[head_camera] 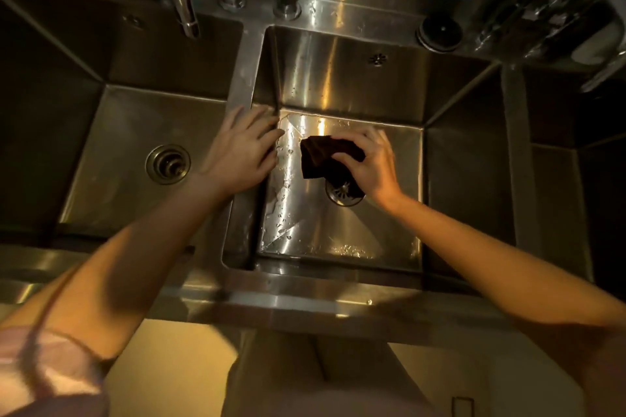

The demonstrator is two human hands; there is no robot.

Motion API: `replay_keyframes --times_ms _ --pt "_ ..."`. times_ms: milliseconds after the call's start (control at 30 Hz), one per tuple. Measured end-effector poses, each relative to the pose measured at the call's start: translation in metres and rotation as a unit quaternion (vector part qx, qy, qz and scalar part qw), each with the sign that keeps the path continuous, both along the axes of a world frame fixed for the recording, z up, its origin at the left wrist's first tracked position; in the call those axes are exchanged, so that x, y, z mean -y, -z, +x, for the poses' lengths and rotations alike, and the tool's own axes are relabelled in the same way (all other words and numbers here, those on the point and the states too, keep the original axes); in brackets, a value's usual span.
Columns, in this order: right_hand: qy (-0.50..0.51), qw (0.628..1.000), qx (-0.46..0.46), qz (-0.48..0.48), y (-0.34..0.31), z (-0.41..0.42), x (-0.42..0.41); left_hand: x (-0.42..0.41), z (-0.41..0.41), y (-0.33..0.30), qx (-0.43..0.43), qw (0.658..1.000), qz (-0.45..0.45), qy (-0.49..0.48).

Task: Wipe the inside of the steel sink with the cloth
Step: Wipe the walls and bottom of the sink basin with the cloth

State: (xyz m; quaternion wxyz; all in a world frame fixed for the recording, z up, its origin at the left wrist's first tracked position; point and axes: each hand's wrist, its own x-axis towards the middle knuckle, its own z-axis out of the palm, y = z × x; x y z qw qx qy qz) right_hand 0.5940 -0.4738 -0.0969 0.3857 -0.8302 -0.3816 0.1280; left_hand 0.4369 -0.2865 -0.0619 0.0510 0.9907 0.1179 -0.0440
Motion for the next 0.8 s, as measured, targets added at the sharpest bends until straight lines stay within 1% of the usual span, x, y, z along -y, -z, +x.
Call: replay_keyframes --times_ms 100,267,467,600,700,800 --pt "-0.026 0.999 -0.016 -0.008 0.021 0.001 -0.001 -0.002 -0.002 0.012 0.009 1.0 -0.007 0.008" --pt "-0.087 0.996 -0.005 -0.015 0.056 0.004 -0.009 -0.006 -0.007 0.028 0.015 1.0 -0.014 0.01" --pt "-0.113 0.992 -0.027 -0.057 0.102 0.01 -0.034 -0.005 -0.007 0.035 0.045 0.998 -0.02 0.027" --pt "-0.108 0.991 -0.023 -0.076 0.135 0.02 -0.052 -0.005 -0.005 0.034 0.047 0.998 -0.028 0.022" --pt "-0.087 0.992 -0.022 -0.094 0.157 0.03 -0.068 -0.006 -0.005 0.034 0.045 0.998 -0.03 0.017" --pt "-0.059 0.994 -0.035 -0.09 0.176 0.045 -0.083 -0.007 -0.005 0.037 0.048 0.998 -0.029 0.012"
